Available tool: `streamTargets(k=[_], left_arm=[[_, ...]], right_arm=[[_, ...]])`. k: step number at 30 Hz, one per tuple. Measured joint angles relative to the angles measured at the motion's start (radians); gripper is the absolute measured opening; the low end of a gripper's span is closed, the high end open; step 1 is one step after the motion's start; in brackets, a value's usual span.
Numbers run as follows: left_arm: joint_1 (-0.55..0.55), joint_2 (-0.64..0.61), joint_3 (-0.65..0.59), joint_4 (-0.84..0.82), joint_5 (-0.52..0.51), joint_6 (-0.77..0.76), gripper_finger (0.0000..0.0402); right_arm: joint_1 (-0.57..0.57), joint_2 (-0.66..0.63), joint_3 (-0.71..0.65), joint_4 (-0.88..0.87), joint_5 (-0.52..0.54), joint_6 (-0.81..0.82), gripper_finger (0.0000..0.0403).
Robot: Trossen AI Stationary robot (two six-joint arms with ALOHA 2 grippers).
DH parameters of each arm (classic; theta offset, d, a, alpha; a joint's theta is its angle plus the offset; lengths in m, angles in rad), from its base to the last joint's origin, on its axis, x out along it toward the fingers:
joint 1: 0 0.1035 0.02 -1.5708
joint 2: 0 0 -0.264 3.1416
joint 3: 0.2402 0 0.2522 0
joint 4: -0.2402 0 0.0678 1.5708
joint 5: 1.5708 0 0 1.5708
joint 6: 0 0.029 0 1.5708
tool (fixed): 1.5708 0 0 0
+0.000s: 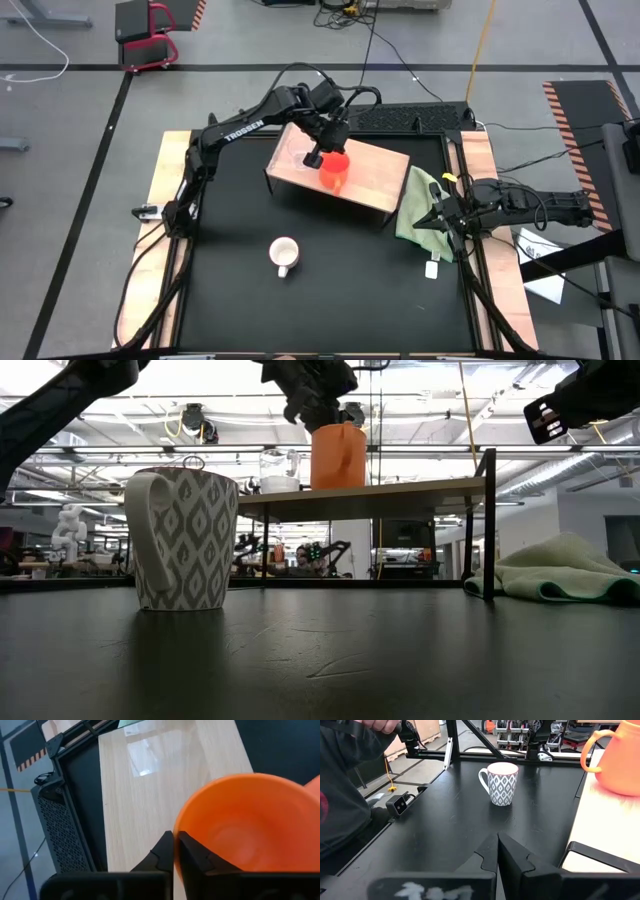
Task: Stack small to large cups/mugs on shelf
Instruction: Put the orange mug on the shelf
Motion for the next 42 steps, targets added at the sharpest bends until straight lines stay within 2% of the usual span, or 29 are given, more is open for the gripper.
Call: streamTargets(k=[11,18,28,42], left_arm=[[-0.001,0.006,-0.005,-0.026,-0.033,0.003,0.004],[-0.006,0.006,-0.005,-0.013,-0.034,0.021,0.0005],[-0.03,0.006,-0.003,0.039,-0.102,0.04,0.0001],[-0.058,0.004,-0.002,0.025,-0.155,0.028,0.0]], right_arm=[[0.0,0.0,0.0,0.0,0.0,0.0,0.0],[0.0,0.0,0.0,0.0,0.0,0.0,0.0],[0.0,0.0,0.0,0.0,0.0,0.0,0.0],[0.0,0.0,0.0,0.0,0.0,0.003,0.0]])
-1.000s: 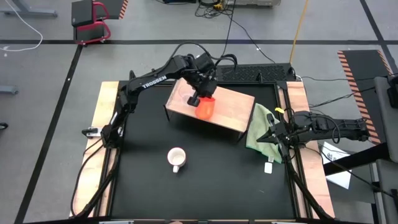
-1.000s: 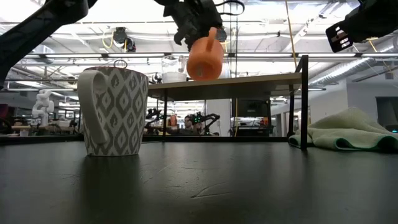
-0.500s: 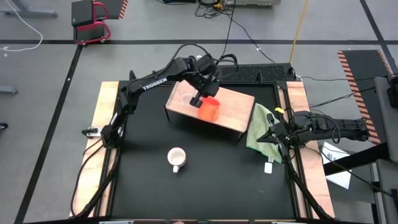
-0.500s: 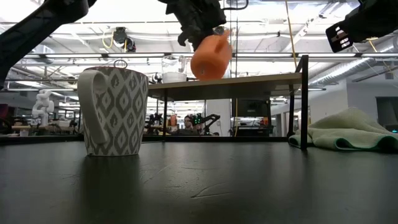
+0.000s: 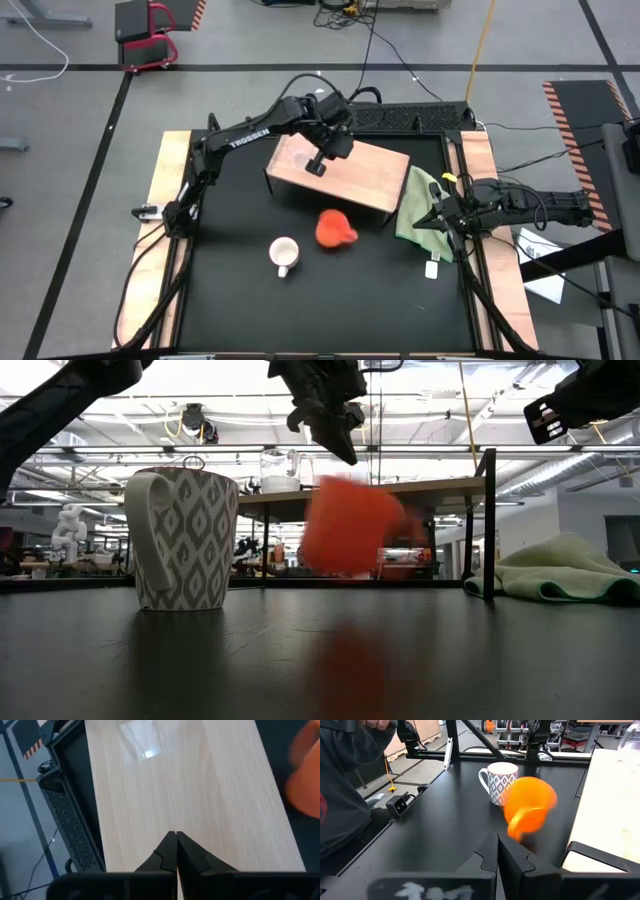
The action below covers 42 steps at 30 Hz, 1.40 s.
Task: Stack small to large cups/mugs on shelf
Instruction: Put the orange mug on the shelf
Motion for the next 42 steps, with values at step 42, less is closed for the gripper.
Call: streamTargets(k=[42], left_arm=[[-0.095,-0.156,0.002,-0.15,0.066,-0.122,0.0]], right_arm=[[0.0,-0.001,0.0,-0.002,0.0,0.004,0.0]])
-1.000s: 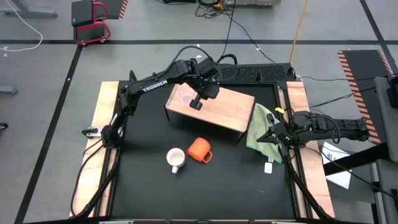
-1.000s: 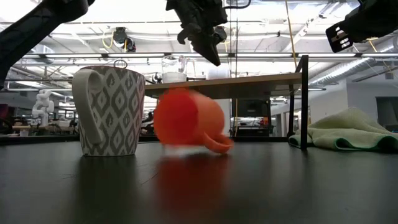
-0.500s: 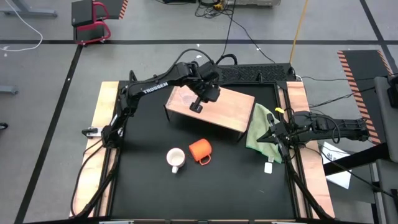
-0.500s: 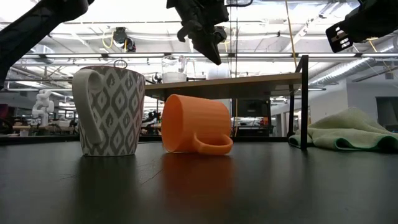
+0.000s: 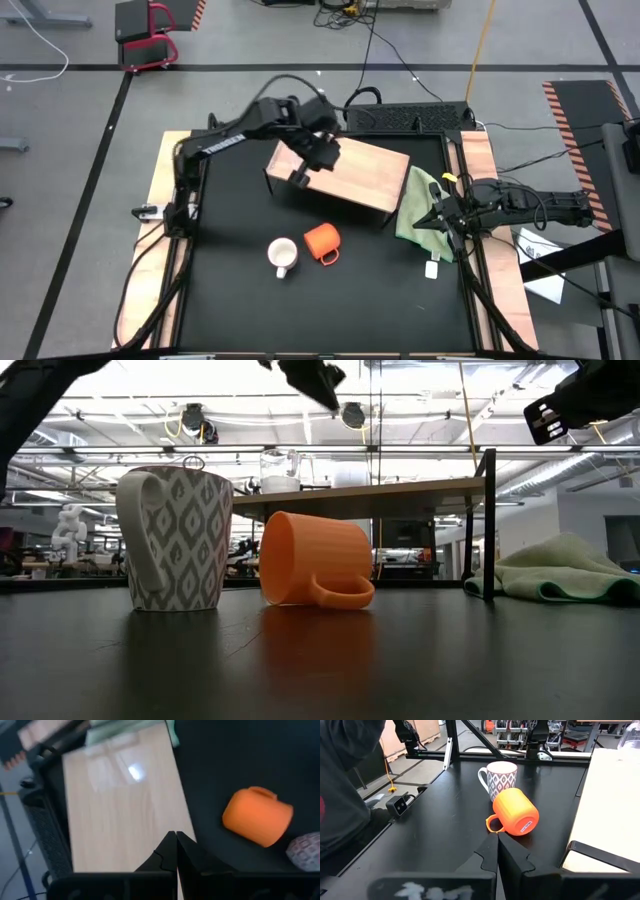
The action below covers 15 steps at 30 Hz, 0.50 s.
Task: Stack small to large cups/mugs on shelf
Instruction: Put the orange mug on the shelf
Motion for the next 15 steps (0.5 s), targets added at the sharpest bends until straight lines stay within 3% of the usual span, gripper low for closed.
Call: streamTargets(k=[10,15], left_arm=[[-0.086,-0.1,0.0,-0.093,0.074,-0.086,0.0],[-0.173,-0.098,0.0,-0.124,0.034,-0.107,0.0]], right_arm=[[0.0,0.0,0.0,0.0,0.0,0.0,0.0],[0.0,0.0,0.0,0.0,0.0,0.0,0.0]])
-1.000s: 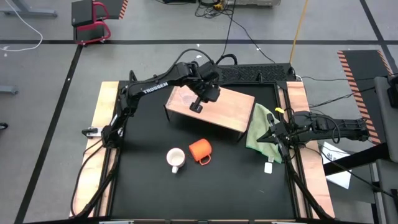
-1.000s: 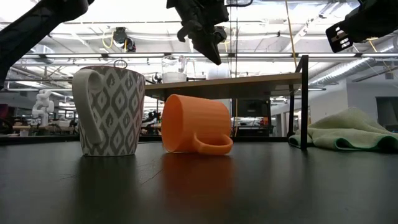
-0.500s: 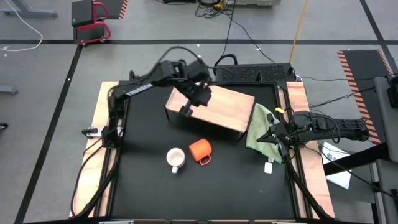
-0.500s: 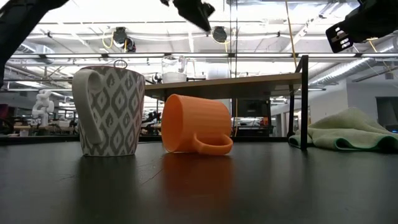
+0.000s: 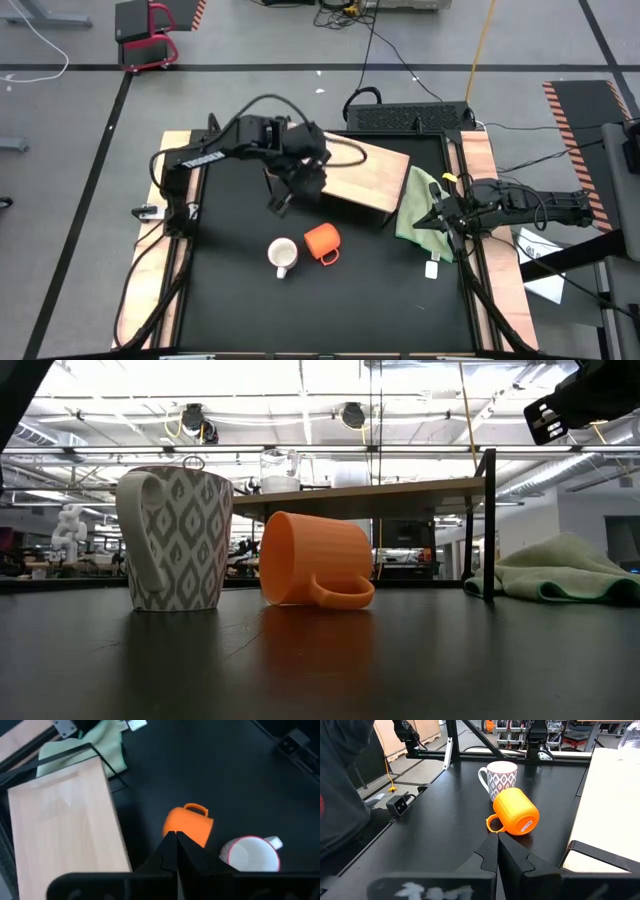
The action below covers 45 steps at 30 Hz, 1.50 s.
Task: Stack small to large cups/mugs on shelf
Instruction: Put the orange mug on the shelf
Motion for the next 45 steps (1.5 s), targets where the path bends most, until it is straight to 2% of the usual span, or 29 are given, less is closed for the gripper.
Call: streamTargets(k=[6,11,20,23,26,31,36,45], left_arm=[[-0.08,-0.019,-0.086,0.026,-0.04,-0.046,0.0],[-0.114,-0.125,-0.28,0.114,-0.08,-0.078,0.0],[-0.116,-0.49,-0.868,0.673,-0.024,-0.208,0.0],[-0.142,-0.555,-1.052,0.912,-0.052,-0.282,0.0],[-0.167,-0.571,-1.167,1.099,-0.093,-0.393,0.0],[-0.229,-0.562,-1.264,1.294,-0.22,-0.532,0.0],[-0.297,-0.561,-1.295,1.305,-0.332,-0.537,0.0],[-0.356,-0.537,-1.299,1.268,-0.344,-0.634,0.0]], right_arm=[[0.0,0.0,0.0,0.0,0.0,0.0,0.0],[0.0,0.0,0.0,0.0,0.0,0.0,0.0],[0.0,0.0,0.0,0.0,0.0,0.0,0.0],[0.0,0.0,0.0,0.0,0.0,0.0,0.0],[0.0,0.0,0.0,0.0,0.0,0.0,0.0],[0.0,0.0,0.0,0.001,0.0,0.0,0.0],[0.0,0.0,0.0,0.001,0.0,0.0,0.0],[0.0,0.0,0.0,0.001,0.0,0.0,0.0]])
